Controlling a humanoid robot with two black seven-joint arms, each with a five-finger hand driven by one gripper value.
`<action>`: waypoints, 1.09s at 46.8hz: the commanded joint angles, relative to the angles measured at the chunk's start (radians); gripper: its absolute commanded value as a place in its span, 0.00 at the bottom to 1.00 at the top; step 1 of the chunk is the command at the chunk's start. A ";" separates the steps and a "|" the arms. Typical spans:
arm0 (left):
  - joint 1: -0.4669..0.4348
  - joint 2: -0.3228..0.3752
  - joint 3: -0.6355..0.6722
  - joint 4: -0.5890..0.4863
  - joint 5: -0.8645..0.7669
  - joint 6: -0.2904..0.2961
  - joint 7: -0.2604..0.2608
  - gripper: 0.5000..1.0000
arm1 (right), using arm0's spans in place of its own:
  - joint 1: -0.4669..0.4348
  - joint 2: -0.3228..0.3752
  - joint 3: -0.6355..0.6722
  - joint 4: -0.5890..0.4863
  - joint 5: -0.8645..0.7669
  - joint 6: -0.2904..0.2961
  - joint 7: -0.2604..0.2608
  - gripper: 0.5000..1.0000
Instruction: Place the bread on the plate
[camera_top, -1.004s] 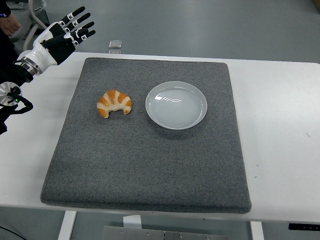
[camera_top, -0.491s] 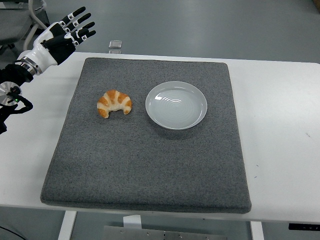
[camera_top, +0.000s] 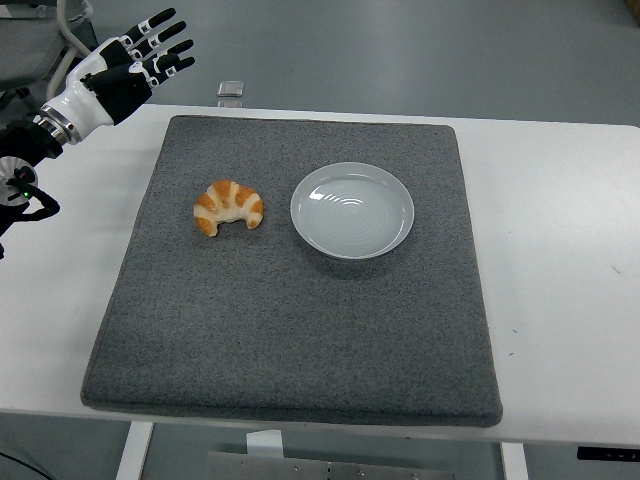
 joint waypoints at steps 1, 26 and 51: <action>-0.011 0.043 0.004 -0.069 0.000 0.041 0.003 0.98 | 0.000 0.000 0.000 0.000 0.000 0.000 0.000 0.86; -0.457 0.261 0.544 -0.402 0.242 0.320 0.043 0.98 | 0.000 0.000 0.000 0.000 0.000 0.000 0.000 0.86; -0.444 0.332 0.666 -0.556 0.836 0.557 0.060 0.98 | 0.002 0.000 0.000 0.000 0.000 0.000 0.000 0.86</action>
